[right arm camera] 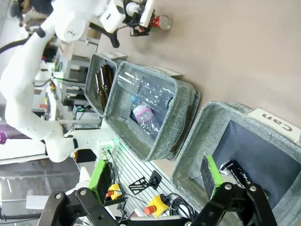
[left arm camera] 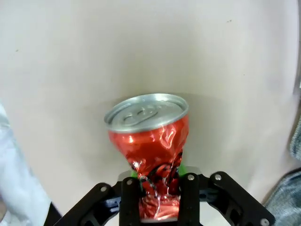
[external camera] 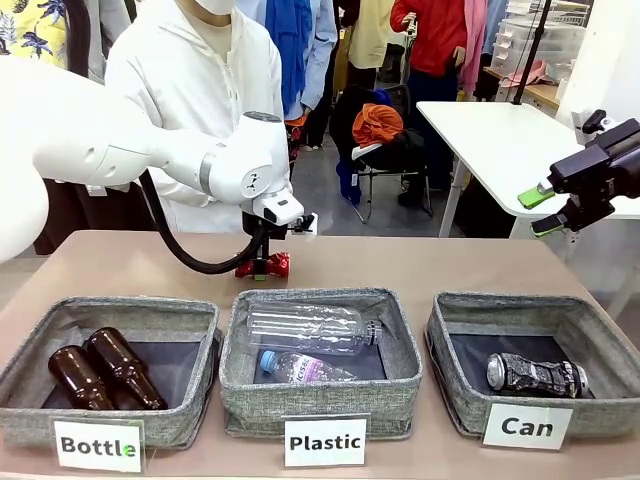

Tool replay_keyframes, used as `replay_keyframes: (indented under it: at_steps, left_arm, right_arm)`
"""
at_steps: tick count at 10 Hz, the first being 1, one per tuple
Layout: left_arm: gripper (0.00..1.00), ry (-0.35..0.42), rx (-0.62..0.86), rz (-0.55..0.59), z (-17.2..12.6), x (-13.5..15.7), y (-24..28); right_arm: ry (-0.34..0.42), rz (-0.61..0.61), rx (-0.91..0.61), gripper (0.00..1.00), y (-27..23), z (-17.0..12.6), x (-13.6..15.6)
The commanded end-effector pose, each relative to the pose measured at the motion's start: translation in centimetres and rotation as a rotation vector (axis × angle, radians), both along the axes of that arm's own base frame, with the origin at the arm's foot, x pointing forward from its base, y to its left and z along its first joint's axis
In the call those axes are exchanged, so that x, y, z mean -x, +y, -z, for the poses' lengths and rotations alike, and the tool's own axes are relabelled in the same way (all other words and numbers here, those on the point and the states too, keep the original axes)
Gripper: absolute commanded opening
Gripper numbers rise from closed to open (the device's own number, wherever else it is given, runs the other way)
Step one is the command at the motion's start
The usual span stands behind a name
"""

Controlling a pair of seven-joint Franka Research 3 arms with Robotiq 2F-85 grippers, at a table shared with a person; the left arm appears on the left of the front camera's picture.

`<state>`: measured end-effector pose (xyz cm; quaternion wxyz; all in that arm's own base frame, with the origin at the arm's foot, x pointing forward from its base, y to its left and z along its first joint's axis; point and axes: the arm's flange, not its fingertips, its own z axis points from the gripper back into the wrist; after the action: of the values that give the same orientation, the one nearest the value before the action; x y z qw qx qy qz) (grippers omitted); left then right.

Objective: Sort the can waste into the basket.
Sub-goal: Pick up the can waste from the table and place it in the right Fabric basket.

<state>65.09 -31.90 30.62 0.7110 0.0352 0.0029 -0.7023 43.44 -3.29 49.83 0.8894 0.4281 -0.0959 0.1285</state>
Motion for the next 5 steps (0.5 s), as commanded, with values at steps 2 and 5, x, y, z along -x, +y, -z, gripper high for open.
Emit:
replay_keyframes:
  at_steps: [2,5]
  left_arm:
    - [0.0,-0.041,-0.003,-0.046,-2.6,0.9,1.5]
    - [0.0,-0.105,0.062,-0.088,-11.8,5.0,4.7]
  right_arm:
    - [-0.008,-0.015,0.003,1.0,-0.3,-0.2,0.2]
    - [-0.008,-0.015,0.003,1.0,-0.3,-0.2,0.2]
